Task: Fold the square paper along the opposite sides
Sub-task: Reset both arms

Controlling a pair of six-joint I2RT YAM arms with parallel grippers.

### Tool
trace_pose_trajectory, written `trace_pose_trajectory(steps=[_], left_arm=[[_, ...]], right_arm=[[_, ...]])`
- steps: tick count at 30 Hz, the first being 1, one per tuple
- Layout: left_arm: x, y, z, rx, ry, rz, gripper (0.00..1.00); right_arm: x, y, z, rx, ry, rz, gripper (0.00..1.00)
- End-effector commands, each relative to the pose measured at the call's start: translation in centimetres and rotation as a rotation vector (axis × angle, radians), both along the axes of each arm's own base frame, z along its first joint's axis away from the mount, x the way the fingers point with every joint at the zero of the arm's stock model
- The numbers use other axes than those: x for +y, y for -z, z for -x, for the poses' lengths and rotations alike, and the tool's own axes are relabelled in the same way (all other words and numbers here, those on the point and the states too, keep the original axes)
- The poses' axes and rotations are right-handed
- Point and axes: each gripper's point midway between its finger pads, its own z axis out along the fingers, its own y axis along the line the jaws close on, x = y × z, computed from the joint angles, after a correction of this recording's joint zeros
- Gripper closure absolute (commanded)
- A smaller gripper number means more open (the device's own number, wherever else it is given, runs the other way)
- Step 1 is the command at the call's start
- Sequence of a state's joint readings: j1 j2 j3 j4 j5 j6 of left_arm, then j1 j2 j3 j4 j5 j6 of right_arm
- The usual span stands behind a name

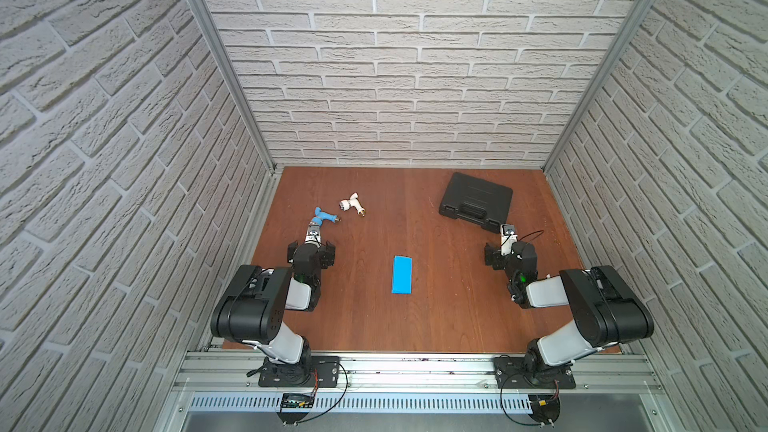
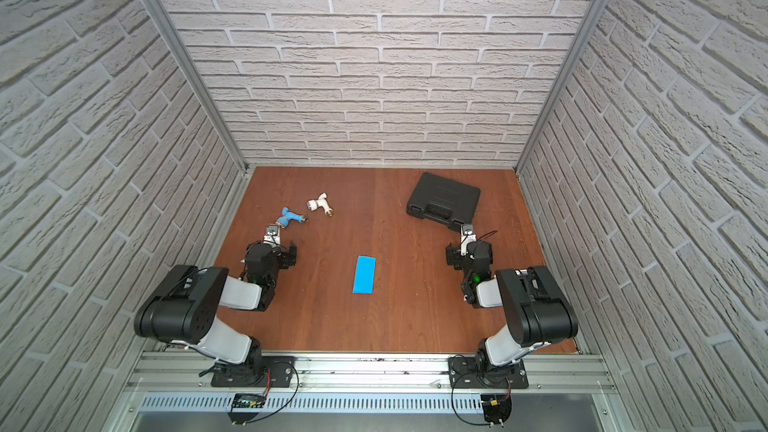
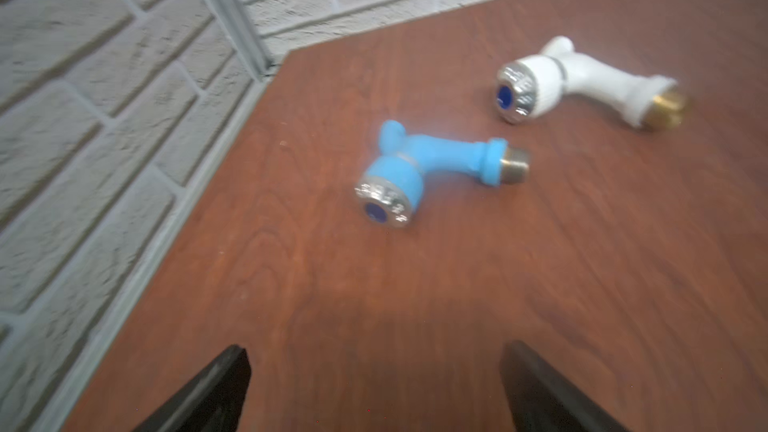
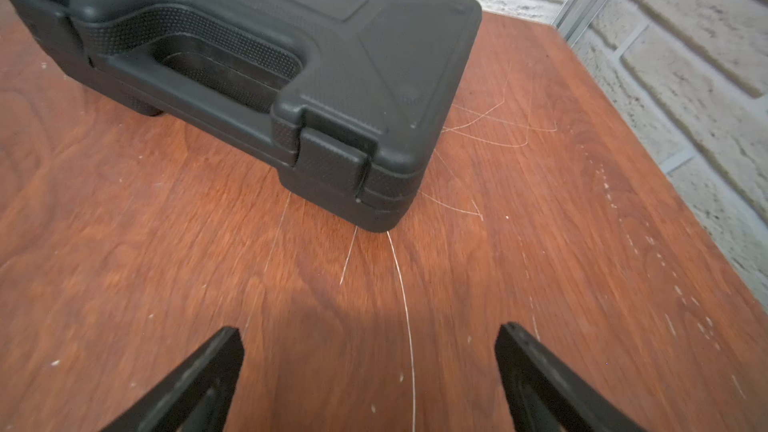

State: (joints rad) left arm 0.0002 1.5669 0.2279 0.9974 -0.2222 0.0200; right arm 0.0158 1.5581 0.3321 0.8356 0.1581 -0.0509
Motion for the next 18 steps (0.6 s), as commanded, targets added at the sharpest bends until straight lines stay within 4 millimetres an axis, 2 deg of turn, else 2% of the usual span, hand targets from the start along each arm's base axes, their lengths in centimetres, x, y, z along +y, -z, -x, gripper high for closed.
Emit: trace_pose_trajectory(steps=[1, 5, 18], left_arm=[[-1.35, -3.92, -3.1, -0.12, 0.079, 0.001, 0.02], [-0.71, -3.7, -4.03, -0.079, 0.08, 0.054, 0.02], [-0.64, -3.54, -3.99, -0.07, 0.081, 0.061, 0.02]], right_arm=[[0.37, -4.17, -2.36, -0.172, -0.024, -0.073, 0.01], [0.38, -4.01, -2.28, -0.129, -0.025, -0.07, 0.01], [0.39, -4.12, -2.35, -0.158, -0.027, -0.07, 0.01]])
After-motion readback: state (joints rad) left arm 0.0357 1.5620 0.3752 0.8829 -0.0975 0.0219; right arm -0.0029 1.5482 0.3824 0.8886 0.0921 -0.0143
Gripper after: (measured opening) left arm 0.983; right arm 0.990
